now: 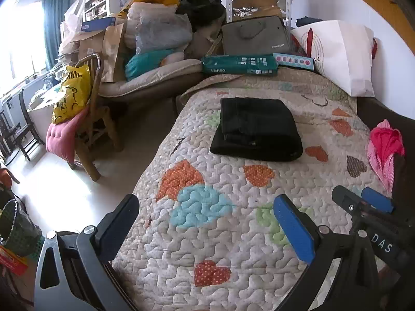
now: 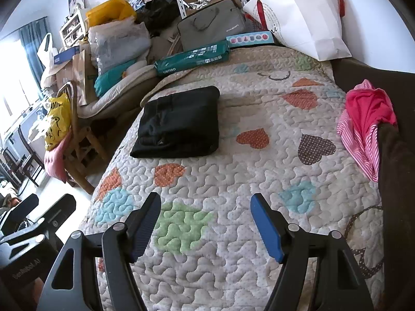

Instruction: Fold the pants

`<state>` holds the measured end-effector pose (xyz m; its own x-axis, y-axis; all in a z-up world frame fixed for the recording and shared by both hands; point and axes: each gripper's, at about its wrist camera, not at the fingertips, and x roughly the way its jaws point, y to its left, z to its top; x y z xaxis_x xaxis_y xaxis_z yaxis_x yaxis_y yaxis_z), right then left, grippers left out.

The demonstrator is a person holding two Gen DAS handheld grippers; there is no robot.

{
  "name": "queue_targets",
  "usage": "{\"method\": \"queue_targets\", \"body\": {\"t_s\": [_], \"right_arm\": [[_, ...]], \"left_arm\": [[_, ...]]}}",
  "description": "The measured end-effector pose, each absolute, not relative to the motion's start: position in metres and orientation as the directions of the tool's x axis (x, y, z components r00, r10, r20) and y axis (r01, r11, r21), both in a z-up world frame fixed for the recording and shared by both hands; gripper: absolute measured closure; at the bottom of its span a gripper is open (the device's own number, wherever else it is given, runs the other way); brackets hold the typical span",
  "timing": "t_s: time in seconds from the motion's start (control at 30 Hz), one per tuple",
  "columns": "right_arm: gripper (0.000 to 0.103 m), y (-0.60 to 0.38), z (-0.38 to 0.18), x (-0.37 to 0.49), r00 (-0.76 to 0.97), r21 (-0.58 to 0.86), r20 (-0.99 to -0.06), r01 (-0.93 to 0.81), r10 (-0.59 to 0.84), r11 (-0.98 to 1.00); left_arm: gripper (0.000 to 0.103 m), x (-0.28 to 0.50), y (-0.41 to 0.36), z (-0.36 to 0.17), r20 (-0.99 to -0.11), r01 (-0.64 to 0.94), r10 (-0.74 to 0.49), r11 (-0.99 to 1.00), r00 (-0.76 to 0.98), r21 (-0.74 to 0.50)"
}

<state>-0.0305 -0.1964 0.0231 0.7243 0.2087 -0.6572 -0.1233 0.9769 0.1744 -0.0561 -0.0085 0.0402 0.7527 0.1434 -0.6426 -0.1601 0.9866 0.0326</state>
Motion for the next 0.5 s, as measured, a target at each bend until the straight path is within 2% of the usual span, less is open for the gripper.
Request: {"method": "queue_targets", "body": {"t_s": [0.5], "right_arm": [[0.025, -0.1901, 0.0152, -0.0290, 0.713, 0.155, -0.672, -0.127, 0.199, 0.980]], "left_arm": [[0.000, -0.0513, -0.0052, 0.0306, -0.673, -0.144, 0.124, 0.989, 0.730, 0.026]]}}
